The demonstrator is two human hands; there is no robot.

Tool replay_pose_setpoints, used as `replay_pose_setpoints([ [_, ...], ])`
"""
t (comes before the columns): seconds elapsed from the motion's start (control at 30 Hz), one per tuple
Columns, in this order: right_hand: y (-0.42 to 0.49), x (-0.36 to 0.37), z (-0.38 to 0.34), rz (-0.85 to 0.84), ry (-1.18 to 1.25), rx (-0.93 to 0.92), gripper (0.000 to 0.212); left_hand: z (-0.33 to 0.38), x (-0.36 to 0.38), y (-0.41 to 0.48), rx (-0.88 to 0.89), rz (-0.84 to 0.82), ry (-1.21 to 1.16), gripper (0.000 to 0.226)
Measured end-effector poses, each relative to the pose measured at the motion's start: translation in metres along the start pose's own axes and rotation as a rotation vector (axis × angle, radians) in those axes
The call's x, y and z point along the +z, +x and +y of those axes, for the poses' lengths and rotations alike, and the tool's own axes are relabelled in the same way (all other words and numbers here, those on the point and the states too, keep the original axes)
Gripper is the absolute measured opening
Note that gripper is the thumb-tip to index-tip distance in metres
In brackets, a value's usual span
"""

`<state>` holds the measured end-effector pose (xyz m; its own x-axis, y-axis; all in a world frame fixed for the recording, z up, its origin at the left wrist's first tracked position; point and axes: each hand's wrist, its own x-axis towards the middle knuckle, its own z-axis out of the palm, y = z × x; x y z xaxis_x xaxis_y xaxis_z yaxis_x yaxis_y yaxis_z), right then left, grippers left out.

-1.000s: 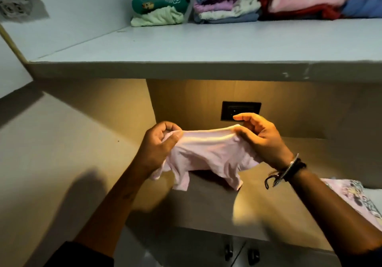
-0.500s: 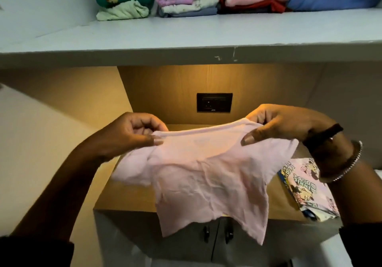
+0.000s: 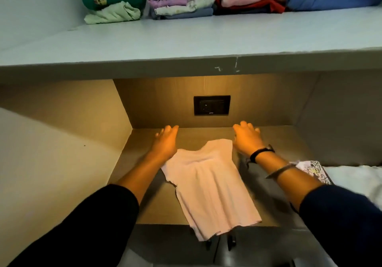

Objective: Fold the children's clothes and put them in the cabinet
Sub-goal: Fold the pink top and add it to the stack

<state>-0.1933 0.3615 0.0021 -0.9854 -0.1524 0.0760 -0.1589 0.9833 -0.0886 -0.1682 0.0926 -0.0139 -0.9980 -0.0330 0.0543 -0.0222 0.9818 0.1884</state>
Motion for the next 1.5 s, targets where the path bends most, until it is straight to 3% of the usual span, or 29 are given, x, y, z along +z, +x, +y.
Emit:
replay_pose_setpoints([
  [0.07,-0.024,0.019,-0.011,0.047,0.087,-0.03,0.024,0.0,0.023,-0.015,0.091,0.04,-0.029,0.062],
  [0.17,-0.082,0.056,-0.025,-0.124,0.147,-0.023,0.038,-0.011,0.053,-0.042,0.299,-0.169,-0.103,0.053],
  [0.23,-0.118,0.086,-0.028,-0.304,0.13,0.04,0.058,-0.03,0.07,-0.055,0.303,-0.35,-0.025,0.059],
  [0.33,-0.143,0.119,-0.018,-0.422,0.119,0.072,0.084,-0.064,0.085,-0.066,0.281,-0.374,0.019,0.067],
  [0.47,-0.103,0.124,0.005,-0.402,0.123,-0.011,0.081,-0.074,0.084,-0.08,0.262,-0.347,0.045,0.083],
  [0.63,-0.011,0.11,0.02,-0.438,-0.038,-0.187,0.061,-0.053,0.082,-0.116,0.307,-0.467,0.066,0.091],
  [0.73,0.015,0.093,0.007,-0.434,-0.16,-0.222,0.084,-0.038,0.082,-0.137,0.406,-0.436,0.076,0.087],
  [0.77,0.014,0.089,-0.002,-0.38,-0.137,-0.198,0.086,-0.036,0.082,-0.142,0.436,-0.401,0.077,0.084],
  [0.87,-0.025,0.082,-0.022,-0.116,0.177,-0.202,0.051,-0.038,0.086,-0.149,0.499,-0.304,0.055,0.079],
  [0.9,-0.05,0.083,-0.023,-0.076,0.251,-0.254,0.05,-0.042,0.088,-0.15,0.503,-0.296,0.045,0.082],
  [1.03,-0.14,0.102,0.001,-0.244,0.079,-0.385,0.088,-0.064,0.097,-0.155,0.497,-0.386,0.03,0.103],
  [1.13,-0.18,0.115,0.032,-0.297,-0.012,-0.389,0.107,-0.068,0.102,-0.165,0.501,-0.366,0.06,0.101],
  [1.23,-0.199,0.108,0.048,-0.202,0.01,-0.434,0.085,-0.065,0.097,-0.174,0.55,-0.277,0.028,0.084],
  [1.33,-0.204,0.102,0.059,-0.048,0.142,-0.506,0.055,-0.065,0.082,-0.179,0.553,-0.297,-0.067,0.065],
  [1.43,-0.204,0.09,0.067,0.005,0.287,-0.476,0.032,-0.067,0.065,-0.179,0.445,-0.376,-0.209,0.041],
  [1.5,-0.199,0.076,0.067,-0.061,0.359,-0.374,0.019,-0.068,0.051,-0.176,0.306,-0.453,-0.351,0.024],
])
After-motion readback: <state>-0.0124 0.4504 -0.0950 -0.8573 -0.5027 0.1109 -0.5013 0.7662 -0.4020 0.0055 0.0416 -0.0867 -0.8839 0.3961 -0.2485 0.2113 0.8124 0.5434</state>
